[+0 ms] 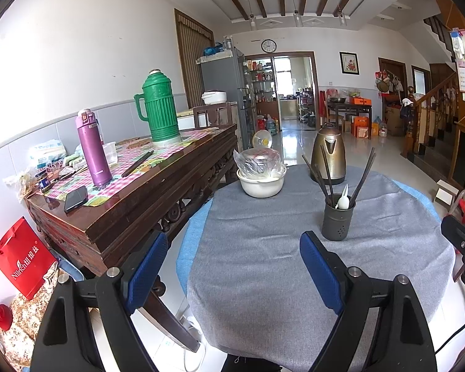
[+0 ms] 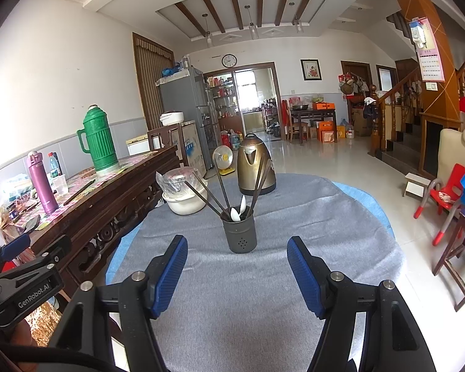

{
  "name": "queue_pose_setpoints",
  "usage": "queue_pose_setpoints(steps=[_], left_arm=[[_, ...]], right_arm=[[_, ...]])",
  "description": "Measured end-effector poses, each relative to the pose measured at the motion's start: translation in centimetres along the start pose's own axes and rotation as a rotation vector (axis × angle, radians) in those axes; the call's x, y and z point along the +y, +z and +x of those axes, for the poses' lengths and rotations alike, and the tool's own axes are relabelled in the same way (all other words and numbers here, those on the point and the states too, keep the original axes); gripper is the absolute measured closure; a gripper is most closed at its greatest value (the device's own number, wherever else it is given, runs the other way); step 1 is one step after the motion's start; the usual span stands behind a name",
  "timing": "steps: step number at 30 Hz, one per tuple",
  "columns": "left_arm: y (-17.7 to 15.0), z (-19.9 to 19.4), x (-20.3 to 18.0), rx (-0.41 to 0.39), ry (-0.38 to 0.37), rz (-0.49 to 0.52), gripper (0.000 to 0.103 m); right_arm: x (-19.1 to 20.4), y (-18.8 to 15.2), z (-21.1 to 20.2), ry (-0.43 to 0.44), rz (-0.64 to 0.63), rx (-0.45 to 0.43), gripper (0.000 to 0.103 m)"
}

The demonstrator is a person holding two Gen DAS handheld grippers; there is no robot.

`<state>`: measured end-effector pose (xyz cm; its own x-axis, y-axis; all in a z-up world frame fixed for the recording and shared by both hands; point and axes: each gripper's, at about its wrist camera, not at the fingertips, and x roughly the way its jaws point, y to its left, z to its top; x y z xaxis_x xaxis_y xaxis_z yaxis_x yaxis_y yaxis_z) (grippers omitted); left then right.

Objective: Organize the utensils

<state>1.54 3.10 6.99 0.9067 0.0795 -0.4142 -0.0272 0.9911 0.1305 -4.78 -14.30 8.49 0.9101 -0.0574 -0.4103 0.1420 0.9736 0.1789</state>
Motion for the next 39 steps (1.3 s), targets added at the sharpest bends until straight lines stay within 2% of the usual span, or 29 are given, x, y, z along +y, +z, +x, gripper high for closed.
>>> queue_pose_setpoints(steps=[39], left_arm=[[0.34, -0.73, 0.24, -0.023, 0.003, -0.007, 0.015]], right_arm=[[0.45, 0.26, -0.74, -0.006, -0.014, -0.026, 0.033]])
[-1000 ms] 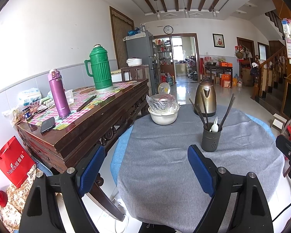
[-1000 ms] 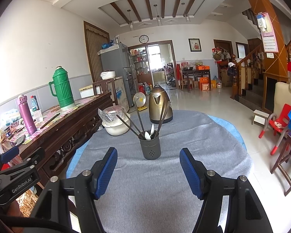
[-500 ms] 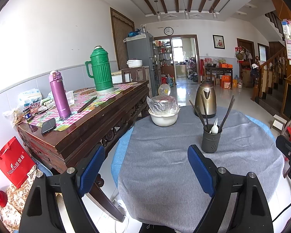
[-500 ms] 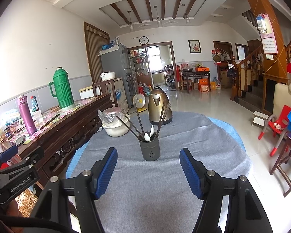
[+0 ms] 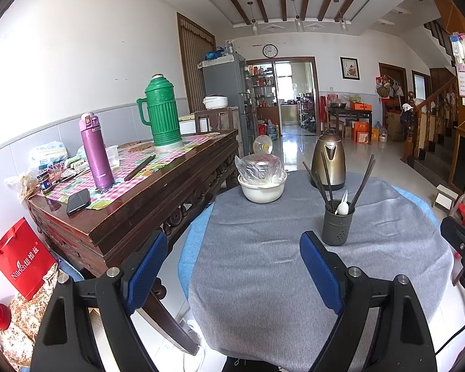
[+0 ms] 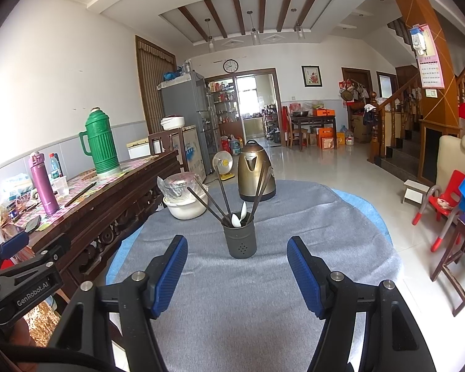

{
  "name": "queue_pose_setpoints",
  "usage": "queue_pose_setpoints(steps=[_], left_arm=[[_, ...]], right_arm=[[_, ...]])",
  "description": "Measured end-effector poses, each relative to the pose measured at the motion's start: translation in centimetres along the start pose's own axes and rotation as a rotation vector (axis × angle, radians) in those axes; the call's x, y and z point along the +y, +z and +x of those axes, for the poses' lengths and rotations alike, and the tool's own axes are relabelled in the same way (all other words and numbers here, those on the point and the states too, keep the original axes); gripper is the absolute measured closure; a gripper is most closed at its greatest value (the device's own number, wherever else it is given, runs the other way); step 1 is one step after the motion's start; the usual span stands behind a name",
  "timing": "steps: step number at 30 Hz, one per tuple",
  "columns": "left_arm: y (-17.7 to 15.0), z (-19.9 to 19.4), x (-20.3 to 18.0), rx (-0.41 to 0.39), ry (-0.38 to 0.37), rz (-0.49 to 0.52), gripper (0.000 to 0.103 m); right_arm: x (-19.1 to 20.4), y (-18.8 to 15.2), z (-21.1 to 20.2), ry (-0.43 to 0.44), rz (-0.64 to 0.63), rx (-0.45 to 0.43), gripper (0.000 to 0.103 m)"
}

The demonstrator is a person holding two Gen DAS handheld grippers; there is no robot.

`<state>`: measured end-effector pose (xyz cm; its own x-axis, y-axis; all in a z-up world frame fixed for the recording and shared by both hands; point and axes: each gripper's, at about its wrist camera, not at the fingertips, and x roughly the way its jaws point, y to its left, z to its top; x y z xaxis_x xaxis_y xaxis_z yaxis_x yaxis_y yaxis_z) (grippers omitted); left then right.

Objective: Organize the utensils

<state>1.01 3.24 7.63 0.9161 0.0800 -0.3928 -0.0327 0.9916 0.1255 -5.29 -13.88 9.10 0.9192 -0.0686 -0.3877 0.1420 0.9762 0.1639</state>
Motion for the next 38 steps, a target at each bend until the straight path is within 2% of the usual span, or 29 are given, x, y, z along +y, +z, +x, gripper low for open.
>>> queue_pose_setpoints(steps=[25, 35, 38], left_arm=[[0.3, -0.1, 0.2, -0.011, 0.004, -0.001, 0.015], [0.9, 3.1, -0.2, 0.028, 0.007, -0.007, 0.015], [0.7, 5.5, -0.3, 0.066, -0.03, -0.024, 0.015]], right_arm=[[0.5, 0.3, -0.3, -0.001, -0.016, -0.004, 0.033], [-0.7, 0.9, 2.3, -0.005, -0.01, 0.03, 0.033], [-1.5, 0.9, 4.0, -0.016, -0.008, 0.05, 0.033]])
